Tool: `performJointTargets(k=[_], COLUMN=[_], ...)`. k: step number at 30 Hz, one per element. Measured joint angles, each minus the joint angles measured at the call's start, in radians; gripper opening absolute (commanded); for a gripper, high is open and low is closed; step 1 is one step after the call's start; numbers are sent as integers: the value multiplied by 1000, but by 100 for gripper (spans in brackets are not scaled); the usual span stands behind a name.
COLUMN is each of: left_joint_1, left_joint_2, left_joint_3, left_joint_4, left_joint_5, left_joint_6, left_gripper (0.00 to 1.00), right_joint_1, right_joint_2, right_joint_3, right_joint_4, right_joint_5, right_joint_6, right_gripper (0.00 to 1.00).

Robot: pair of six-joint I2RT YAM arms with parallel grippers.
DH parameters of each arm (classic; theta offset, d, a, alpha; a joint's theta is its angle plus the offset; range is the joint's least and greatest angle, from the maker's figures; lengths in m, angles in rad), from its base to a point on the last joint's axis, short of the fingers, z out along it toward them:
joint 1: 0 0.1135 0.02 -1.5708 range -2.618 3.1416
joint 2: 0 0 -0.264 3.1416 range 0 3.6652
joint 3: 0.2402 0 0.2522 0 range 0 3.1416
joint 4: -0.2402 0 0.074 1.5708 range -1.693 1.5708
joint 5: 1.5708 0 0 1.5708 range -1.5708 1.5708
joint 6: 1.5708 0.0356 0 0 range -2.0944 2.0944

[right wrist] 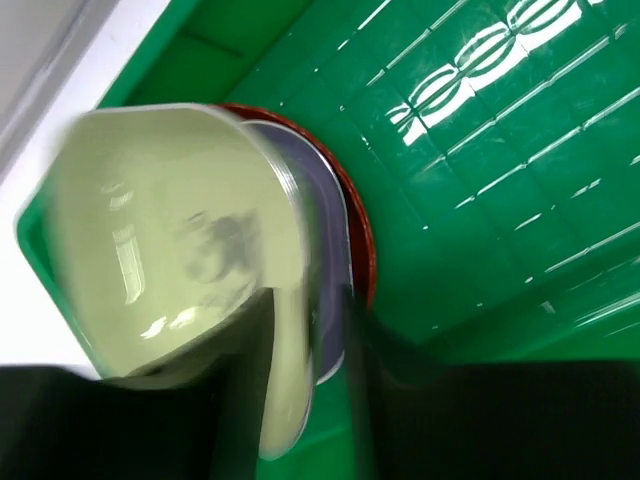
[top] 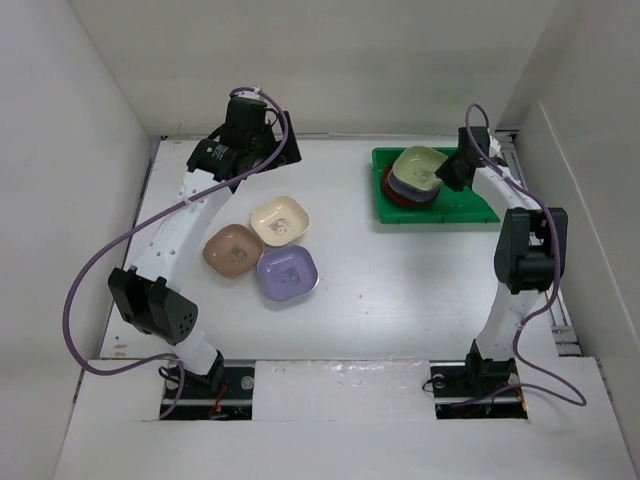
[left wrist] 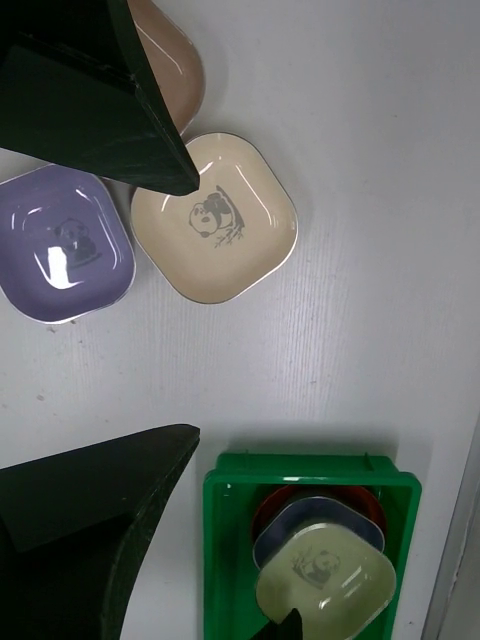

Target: Place the plates into the plastic bin on the countertop

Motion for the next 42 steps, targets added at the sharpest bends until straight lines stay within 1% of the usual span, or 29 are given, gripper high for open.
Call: performJointTargets(k=[1, 2, 7, 10, 12, 14, 17, 19, 20, 22, 26, 30, 31, 36, 39, 40, 42], left_joint_1=[0, 0, 0, 0, 0, 0, 2, 13, 23, 54, 134, 220, 235, 244, 239, 237, 235], left_joint_2=[0, 0, 0, 0, -1, -2, -2, 13, 27, 61, 108, 116, 117, 140, 156, 160, 165], left_joint_3=[1, 1, 1, 1, 1, 1, 1, 19, 35, 59, 55, 43, 43, 45, 45, 45, 45], left_joint_4=[-1, -1, -2, -2, -2, -2, -11, -42, -51, -52, -61, -68, -68, -68, -68, -69, -69], left_joint_5=[2, 6, 18, 20, 10, -16, -78, -95, -101, -111, -101, -91, -93, -99, -99, -97, -94], left_joint_6=[2, 3, 5, 5, 3, -5, -30, -43, -49, -63, -84, -90, -90, -89, -88, -85, -84], left_gripper=[100, 100, 100, 100, 100, 100, 100, 100, 100, 100, 100, 100, 100, 100, 100, 100, 100], right_joint_1=[2, 3, 35, 80, 141, 232, 408, 505, 586, 690, 837, 898, 907, 938, 944, 945, 945], right_joint_2=[0, 0, -29, -90, -150, -204, -248, -246, -233, -205, -147, -116, -109, -41, -12, -4, 7], right_joint_3=[0, 0, 0, -11, -26, -34, -52, -64, -72, -90, -139, -177, -182, -192, -219, -227, -235], right_joint_4=[1, 1, -8, -13, -12, -4, 34, 55, 56, 60, 61, 58, 58, 68, 71, 72, 73], right_joint_5=[2, 9, 51, 83, 104, 114, 94, 71, 60, 41, 25, 27, 29, 65, 76, 80, 94], right_joint_6=[6, 8, 19, 20, 12, 1, -34, -51, -56, -63, -58, -41, -37, -13, -1, 2, 9], right_gripper=[60, 81, 99, 99, 99, 98, 96, 95, 94, 93, 90, 84, 84, 82, 72, 67, 61])
